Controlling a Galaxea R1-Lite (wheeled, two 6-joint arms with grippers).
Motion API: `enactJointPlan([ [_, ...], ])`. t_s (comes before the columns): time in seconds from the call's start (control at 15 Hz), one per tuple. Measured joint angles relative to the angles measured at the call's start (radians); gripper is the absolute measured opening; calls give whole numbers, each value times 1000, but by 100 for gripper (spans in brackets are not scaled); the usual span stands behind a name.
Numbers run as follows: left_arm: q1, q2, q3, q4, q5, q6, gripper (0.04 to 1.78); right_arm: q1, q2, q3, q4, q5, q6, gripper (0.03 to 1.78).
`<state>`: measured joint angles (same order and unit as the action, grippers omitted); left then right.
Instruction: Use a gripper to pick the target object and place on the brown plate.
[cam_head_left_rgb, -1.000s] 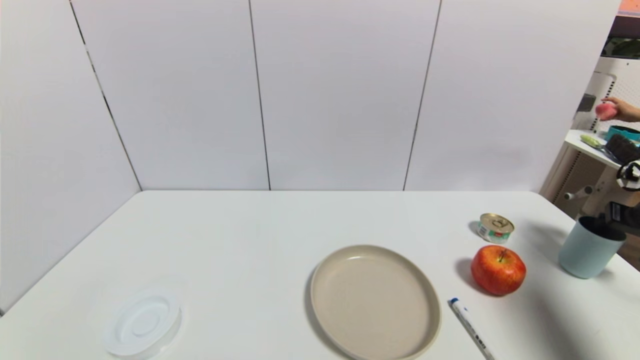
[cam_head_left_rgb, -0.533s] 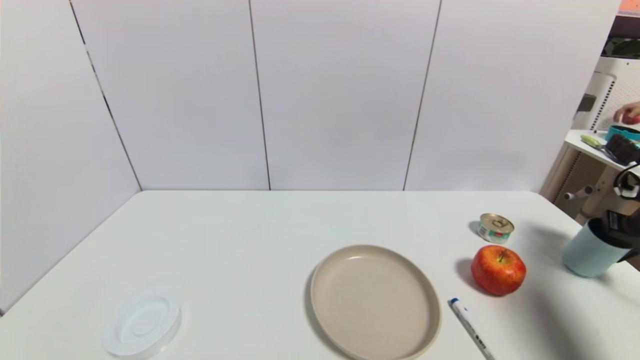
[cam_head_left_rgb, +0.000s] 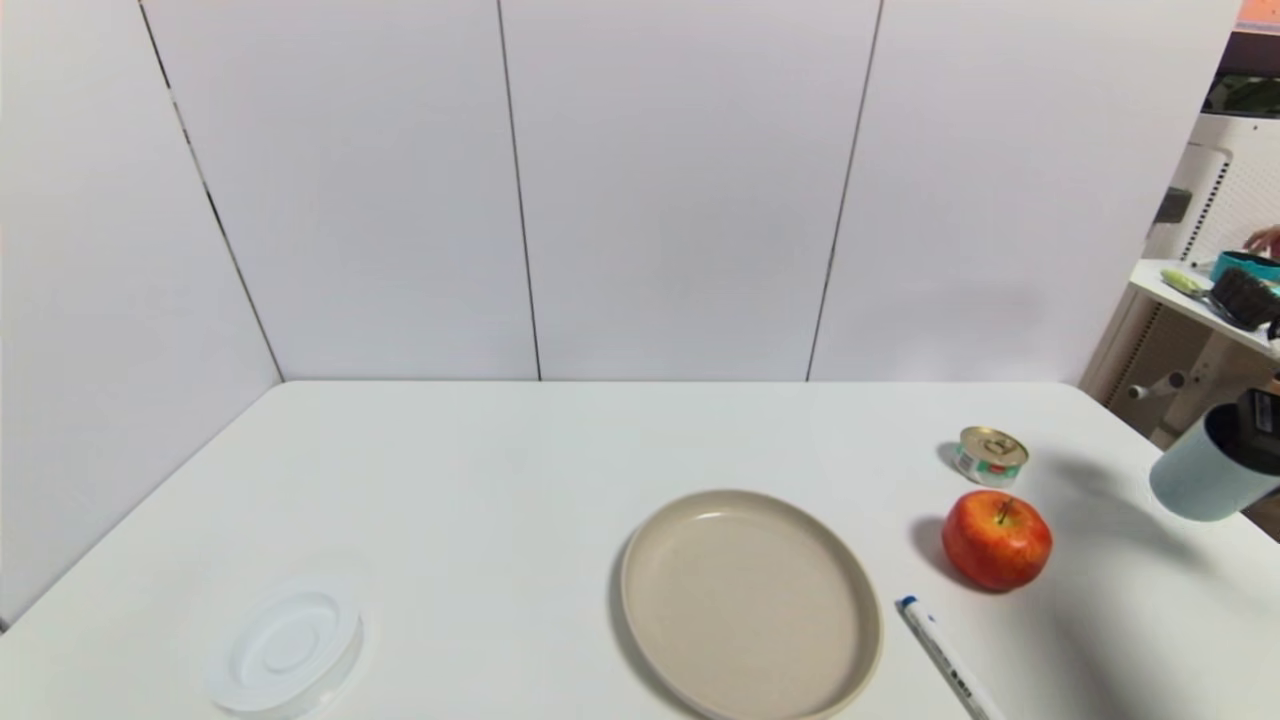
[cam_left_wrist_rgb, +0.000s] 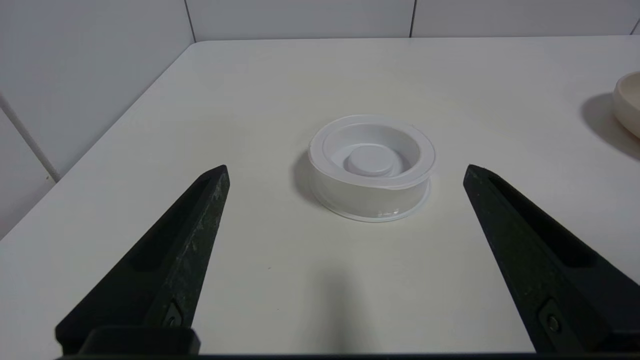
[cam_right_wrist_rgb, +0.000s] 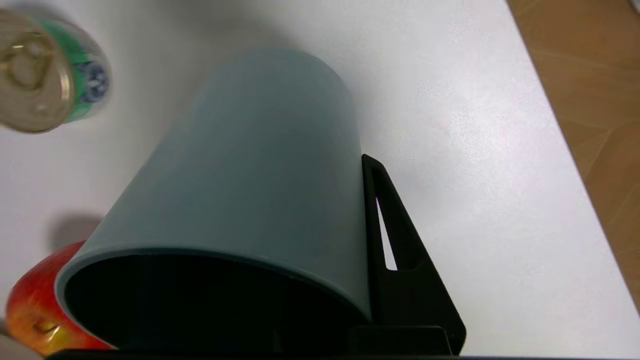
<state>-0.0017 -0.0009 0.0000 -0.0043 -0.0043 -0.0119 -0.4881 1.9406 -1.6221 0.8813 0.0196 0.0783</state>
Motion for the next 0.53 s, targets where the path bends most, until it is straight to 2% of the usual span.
enactJointPlan([
  [0.13, 0, 0, 0, 0, 0, 0, 169, 50, -60, -2, -19, 0, -4, 13],
  [0.27, 0, 0, 0, 0, 0, 0, 169, 142, -111, -3, -74, 0, -3, 13],
  [0.53, 0, 0, 0, 0, 0, 0, 169, 403, -180, 15, -121, 2, -5, 13],
])
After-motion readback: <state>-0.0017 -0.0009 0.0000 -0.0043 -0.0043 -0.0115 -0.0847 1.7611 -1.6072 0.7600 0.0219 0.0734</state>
